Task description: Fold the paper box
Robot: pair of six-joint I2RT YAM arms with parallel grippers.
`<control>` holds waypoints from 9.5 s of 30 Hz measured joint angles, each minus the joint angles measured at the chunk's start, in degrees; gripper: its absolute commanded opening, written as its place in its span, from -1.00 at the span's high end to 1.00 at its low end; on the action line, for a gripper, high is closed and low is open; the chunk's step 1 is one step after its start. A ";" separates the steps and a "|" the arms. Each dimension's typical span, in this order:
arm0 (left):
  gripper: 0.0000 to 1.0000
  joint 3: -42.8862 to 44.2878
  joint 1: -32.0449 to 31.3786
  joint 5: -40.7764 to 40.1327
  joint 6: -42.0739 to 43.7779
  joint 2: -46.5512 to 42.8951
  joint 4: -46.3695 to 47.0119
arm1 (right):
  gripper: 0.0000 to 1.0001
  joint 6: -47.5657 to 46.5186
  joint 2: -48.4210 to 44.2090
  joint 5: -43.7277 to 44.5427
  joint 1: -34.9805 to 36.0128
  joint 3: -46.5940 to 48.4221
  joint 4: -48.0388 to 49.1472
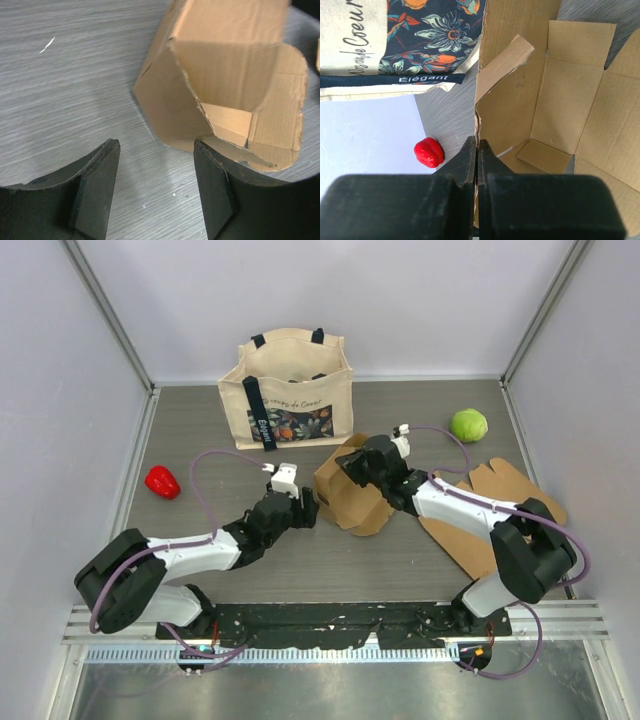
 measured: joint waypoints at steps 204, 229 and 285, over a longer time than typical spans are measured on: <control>1.00 13.94 -3.58 -6.95 -1.66 1.86 -16.70 | -0.66 -57.05 -29.79 -14.45 -1.18 -0.72 -21.51; 1.00 5.25 2.58 7.28 5.79 5.51 -1.09 | -0.59 -54.23 -11.02 1.81 10.91 7.65 -22.71; 0.34 8.41 -9.88 -43.32 1.20 25.51 18.97 | 0.99 32.72 0.92 8.79 13.07 -10.69 9.03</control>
